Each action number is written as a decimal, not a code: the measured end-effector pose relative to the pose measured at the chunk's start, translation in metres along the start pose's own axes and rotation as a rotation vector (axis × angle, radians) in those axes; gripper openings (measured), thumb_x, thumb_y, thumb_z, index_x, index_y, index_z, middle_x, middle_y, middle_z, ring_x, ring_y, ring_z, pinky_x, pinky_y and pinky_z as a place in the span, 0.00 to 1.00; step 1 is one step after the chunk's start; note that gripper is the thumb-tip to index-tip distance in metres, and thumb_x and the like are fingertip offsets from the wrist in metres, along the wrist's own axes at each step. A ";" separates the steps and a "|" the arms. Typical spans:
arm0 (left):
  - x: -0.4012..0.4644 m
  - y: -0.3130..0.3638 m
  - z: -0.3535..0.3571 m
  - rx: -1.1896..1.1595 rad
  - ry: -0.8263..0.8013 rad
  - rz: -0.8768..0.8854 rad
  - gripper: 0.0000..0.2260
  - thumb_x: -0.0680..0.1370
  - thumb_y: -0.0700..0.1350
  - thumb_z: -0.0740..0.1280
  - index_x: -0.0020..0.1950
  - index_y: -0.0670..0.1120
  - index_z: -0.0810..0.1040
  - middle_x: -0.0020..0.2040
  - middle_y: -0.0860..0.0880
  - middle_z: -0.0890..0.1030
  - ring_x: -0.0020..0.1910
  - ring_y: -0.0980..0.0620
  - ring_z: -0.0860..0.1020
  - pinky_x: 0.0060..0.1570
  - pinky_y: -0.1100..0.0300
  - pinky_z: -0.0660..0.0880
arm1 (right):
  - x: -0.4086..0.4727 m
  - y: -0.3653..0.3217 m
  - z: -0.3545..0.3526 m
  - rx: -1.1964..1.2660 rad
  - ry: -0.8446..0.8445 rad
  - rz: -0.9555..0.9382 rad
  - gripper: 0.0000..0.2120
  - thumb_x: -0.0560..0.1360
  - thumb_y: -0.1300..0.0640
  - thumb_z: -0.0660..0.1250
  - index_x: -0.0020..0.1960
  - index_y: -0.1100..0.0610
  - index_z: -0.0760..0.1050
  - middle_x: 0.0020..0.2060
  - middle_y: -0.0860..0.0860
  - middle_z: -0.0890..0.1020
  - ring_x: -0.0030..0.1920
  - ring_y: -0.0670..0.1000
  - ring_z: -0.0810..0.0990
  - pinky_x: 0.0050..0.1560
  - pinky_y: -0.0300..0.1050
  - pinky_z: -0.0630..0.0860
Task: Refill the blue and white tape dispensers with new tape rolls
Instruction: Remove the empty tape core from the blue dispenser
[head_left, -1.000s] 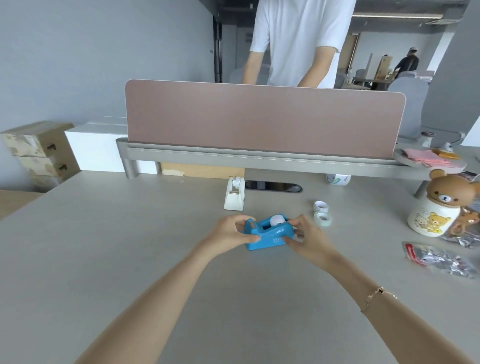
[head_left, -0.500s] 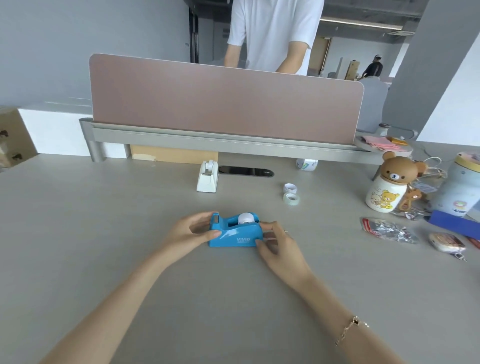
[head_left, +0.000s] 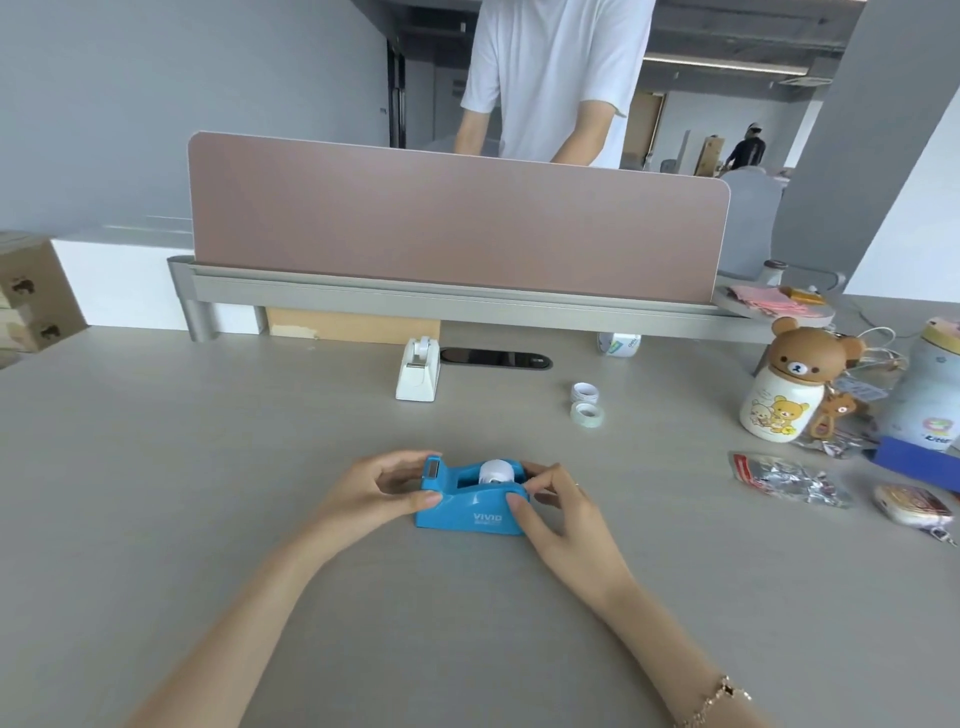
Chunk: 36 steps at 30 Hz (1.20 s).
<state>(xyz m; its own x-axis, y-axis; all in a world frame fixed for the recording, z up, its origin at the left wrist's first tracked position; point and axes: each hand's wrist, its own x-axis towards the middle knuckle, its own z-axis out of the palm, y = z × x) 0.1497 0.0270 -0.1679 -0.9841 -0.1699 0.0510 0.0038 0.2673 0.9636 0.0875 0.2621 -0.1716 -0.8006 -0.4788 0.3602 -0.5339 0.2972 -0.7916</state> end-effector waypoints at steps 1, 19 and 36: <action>0.000 0.000 0.000 0.005 0.002 0.000 0.18 0.71 0.40 0.75 0.57 0.56 0.80 0.55 0.59 0.84 0.56 0.63 0.80 0.57 0.66 0.75 | 0.001 -0.001 -0.002 0.004 -0.009 0.012 0.05 0.75 0.55 0.66 0.47 0.56 0.72 0.56 0.43 0.80 0.58 0.40 0.76 0.60 0.33 0.70; 0.002 -0.001 0.001 -0.003 0.007 0.012 0.22 0.63 0.49 0.77 0.57 0.52 0.80 0.55 0.53 0.84 0.56 0.58 0.81 0.59 0.63 0.75 | 0.039 -0.027 -0.020 -0.115 -0.129 0.033 0.02 0.72 0.52 0.70 0.44 0.48 0.81 0.45 0.40 0.81 0.53 0.37 0.75 0.50 0.23 0.66; -0.001 0.001 0.003 0.025 0.042 0.003 0.18 0.67 0.44 0.77 0.55 0.54 0.81 0.53 0.58 0.84 0.54 0.60 0.81 0.59 0.63 0.75 | 0.020 -0.031 -0.009 0.146 0.069 0.112 0.04 0.74 0.53 0.68 0.46 0.44 0.79 0.48 0.35 0.82 0.55 0.41 0.77 0.57 0.35 0.71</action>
<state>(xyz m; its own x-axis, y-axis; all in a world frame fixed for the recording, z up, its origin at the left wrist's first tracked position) 0.1504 0.0307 -0.1679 -0.9758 -0.2087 0.0653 0.0016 0.2915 0.9566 0.0852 0.2511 -0.1356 -0.8722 -0.3906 0.2945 -0.3991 0.2199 -0.8901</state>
